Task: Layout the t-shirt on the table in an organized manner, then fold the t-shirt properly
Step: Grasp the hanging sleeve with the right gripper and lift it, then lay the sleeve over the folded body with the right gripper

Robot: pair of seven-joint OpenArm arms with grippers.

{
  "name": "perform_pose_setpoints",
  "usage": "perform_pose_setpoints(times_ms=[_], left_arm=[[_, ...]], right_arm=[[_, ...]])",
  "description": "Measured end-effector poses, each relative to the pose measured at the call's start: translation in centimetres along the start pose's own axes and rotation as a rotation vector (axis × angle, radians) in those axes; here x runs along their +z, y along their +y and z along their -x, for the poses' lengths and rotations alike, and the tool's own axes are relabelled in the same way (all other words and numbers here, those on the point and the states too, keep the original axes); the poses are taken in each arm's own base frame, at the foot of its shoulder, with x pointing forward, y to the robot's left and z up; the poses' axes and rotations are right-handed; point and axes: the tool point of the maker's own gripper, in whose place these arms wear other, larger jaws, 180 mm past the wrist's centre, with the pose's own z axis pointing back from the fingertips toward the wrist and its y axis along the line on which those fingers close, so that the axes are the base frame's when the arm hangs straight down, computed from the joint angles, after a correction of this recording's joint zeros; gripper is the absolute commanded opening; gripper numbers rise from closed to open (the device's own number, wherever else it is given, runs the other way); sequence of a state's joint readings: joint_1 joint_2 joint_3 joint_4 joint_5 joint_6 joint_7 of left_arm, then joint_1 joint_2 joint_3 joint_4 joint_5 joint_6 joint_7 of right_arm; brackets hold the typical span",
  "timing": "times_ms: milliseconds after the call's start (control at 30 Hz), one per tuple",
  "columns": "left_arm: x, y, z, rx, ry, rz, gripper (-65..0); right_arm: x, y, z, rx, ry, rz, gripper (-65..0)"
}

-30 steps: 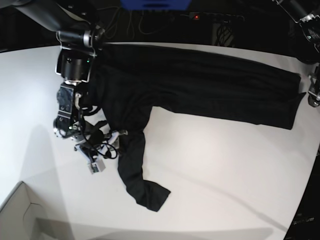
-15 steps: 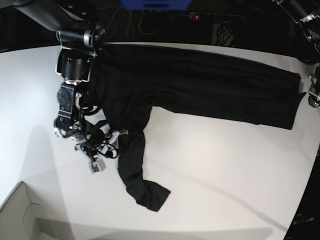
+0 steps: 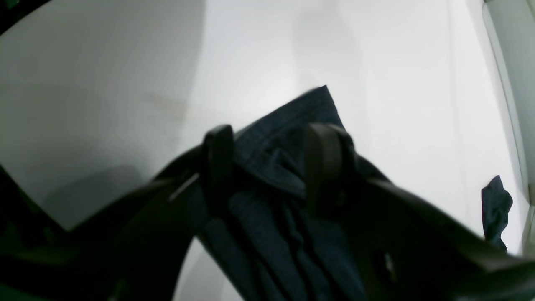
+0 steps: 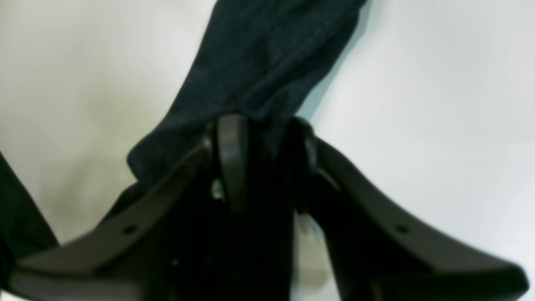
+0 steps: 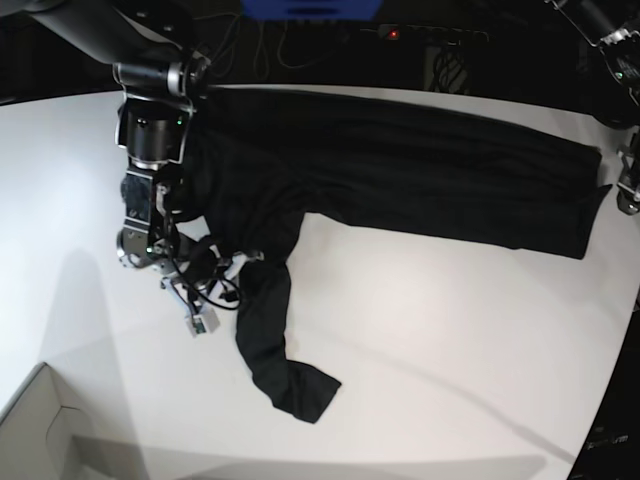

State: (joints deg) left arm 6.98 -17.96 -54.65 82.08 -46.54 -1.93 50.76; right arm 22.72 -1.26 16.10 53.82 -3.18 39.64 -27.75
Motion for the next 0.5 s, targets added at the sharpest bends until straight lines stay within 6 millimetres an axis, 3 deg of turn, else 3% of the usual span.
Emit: perform_pose_setpoints(times_ms=[200,333,400,500], left_arm=[[0.0,-0.1,-0.1,0.001,-0.002,0.003,-38.2],[0.0,-0.1,-0.1,0.002,-0.002,0.003,-38.2],[0.0,-0.1,-0.1,0.002,-0.002,0.003,-38.3],[-0.1,-0.2,-0.1,0.003,-0.003,0.005,-38.3]], right_arm=[[0.1,-0.2,-0.7,0.02,0.005,0.01,-61.5],[1.6,-0.9,-2.8,0.071,-0.05,0.054,-62.3],[2.6,-0.1,-4.1,0.103,-0.088,0.07,-62.3],[3.3,3.4,-4.6,0.183,-0.109,0.046,-62.3]])
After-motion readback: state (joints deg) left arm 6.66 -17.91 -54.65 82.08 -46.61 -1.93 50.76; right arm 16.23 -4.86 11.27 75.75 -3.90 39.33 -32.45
